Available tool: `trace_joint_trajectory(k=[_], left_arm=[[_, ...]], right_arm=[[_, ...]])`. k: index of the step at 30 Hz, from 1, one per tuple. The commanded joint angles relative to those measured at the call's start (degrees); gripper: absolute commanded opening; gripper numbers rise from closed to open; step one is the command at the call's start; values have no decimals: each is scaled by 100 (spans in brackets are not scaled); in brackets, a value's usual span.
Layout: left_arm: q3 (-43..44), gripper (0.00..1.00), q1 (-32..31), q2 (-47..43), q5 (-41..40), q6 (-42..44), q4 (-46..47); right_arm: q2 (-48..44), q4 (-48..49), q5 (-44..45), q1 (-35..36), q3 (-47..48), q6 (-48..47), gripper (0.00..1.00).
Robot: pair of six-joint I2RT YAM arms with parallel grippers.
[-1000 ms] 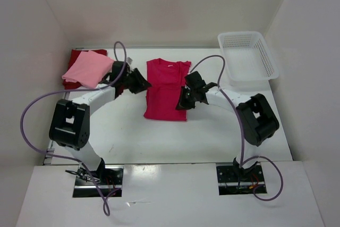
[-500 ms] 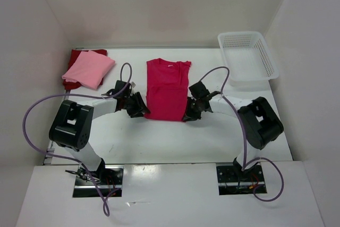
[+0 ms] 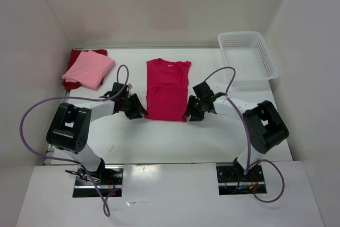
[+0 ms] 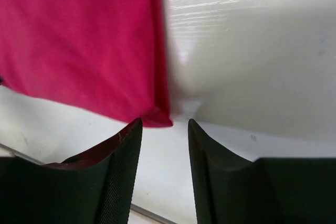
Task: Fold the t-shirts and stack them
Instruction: Grab one side of the 2/3 rectangular tshirt with both arms, then fold the long partially folded tshirt into a neat square
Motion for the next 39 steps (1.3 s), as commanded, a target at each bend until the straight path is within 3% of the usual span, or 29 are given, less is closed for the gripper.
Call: trace_joint_trajectory(k=[1,3,7,11,13,18,22,25,27,32,39], left_arm=[[-4,45,31,255,90,56,36],[-4,35,31,255,152,56,88],[-4,22,31,255,328,56,212],[-4,6,31,185,380,109,212],[-126,1,31,-95,311,109,159],[-609,0,31,-1000,301,109,-508],[-742,0,31,-2411,775,-14,-1465],[-209,0,146,-2830,1004,29,-2597],[13,0,146,-2708,1110,30,-2601],[1066,0,373,-1936,1031,3,-1846],[3263,0,506,750,716,214,-1116]], right_arm=[[339,272,-129,-37,-22,-65,45],[463,378,-270,-37,31,-66,40],[595,457,-411,-37,93,-66,15],[323,457,-463,-37,-47,-14,3],[95,327,-516,-37,-170,39,0],[-836,-16,-569,78,-854,399,0],[-2195,-508,-1015,508,-1400,935,0],[-3163,-1455,-905,466,-1043,1112,0],[-3237,-1694,-964,-8,-699,693,0],[-1889,-1442,-1255,-1143,678,-311,0],[643,-817,-1026,-1872,2508,-979,0]])
